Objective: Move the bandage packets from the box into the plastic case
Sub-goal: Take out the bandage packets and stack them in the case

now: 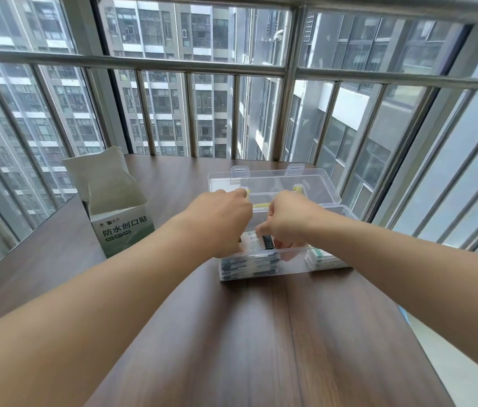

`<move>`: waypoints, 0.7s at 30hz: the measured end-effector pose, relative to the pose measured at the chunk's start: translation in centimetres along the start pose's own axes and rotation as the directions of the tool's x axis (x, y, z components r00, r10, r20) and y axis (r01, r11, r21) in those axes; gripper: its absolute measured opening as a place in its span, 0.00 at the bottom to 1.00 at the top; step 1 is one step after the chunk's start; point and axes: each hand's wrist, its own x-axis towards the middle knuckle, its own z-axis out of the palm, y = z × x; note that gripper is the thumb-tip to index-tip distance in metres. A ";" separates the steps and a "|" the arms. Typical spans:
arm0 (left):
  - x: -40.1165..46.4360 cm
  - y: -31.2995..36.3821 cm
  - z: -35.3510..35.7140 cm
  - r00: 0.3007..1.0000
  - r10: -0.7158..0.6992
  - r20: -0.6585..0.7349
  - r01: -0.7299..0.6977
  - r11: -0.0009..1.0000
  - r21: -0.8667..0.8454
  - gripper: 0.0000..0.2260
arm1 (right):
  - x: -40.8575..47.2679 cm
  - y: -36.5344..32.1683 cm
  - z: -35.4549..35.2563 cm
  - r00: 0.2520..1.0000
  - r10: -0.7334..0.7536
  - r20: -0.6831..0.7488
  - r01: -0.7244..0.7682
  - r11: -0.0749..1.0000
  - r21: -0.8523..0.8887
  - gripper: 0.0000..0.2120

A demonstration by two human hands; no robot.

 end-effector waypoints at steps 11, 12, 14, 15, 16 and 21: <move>0.4 0.5 -0.1 0.998 0.063 -0.024 -0.058 0.985 0.164 0.15 | -0.6 1.4 0.4 0.998 -0.013 0.063 0.010 0.998 0.062 0.06; 0.4 0.5 -0.2 0.998 0.065 -0.015 -0.061 0.985 0.163 0.14 | -0.6 1.5 0.4 0.998 -0.031 0.057 0.028 0.998 0.062 0.05; 0.4 0.5 -0.4 0.997 0.069 -0.017 -0.066 0.984 0.163 0.15 | -0.5 1.6 0.5 0.997 -0.053 0.058 0.050 0.997 0.054 0.03; 0.4 0.6 -0.5 0.997 0.069 -0.022 -0.064 0.983 0.170 0.14 | -0.4 1.6 0.5 0.996 -0.061 0.063 0.058 0.997 0.049 0.03; 0.4 0.6 -0.6 0.997 0.070 -0.027 -0.065 0.982 0.178 0.13 | -0.4 1.6 0.4 0.995 -0.069 0.070 0.066 0.997 0.042 0.04; 0.6 0.4 -0.1 0.994 0.091 -0.066 -0.075 0.975 0.209 0.14 | -1.0 1.1 -0.5 0.982 -0.092 0.165 0.107 0.991 -0.083 0.08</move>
